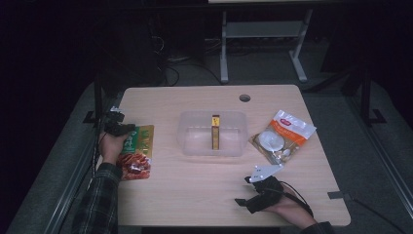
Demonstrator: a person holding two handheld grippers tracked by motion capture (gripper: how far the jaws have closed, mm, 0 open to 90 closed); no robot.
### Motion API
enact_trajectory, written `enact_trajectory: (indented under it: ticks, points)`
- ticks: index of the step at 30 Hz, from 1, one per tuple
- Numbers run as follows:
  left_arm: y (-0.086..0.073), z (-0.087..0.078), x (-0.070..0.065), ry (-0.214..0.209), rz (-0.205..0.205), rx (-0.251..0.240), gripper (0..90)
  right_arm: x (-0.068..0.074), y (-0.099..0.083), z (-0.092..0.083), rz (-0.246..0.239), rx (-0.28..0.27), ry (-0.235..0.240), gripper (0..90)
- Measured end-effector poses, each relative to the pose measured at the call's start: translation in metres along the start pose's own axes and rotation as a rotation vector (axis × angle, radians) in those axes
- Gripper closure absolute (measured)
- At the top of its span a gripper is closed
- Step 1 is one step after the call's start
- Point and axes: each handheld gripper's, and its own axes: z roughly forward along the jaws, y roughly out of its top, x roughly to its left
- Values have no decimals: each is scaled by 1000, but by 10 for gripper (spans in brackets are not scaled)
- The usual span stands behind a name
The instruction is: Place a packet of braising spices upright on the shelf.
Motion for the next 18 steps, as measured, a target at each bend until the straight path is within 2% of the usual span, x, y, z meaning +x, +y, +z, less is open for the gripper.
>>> enact_trajectory:
  ticks: [2, 9, 12, 14, 15, 17, 18]
  points:
    - [-2, -1, -3, -18, -3, 1, 900, 1, 0, 0, -3, 3, 1, 164]
    - [-9, -7, -18, -63, 36, 9, 900, 2, 2, 1, -23, 0, 0, 163]
    - [-10, -9, -24, -60, 65, 18, 900, 2, 2, 1, -19, 0, -2, 164]
    - [-10, -9, -23, -27, 85, 18, 900, 1, 3, 1, -18, -1, -3, 164]
    - [-10, -9, -20, -12, 81, 14, 900, 1, 3, 1, -18, -2, -4, 163]
    - [-8, -7, -9, 8, 47, -2, 900, 1, 3, 2, -18, 1, 1, 164]
    - [-8, -7, -9, 8, 47, -2, 900, 1, 3, 2, -20, 2, 2, 164]
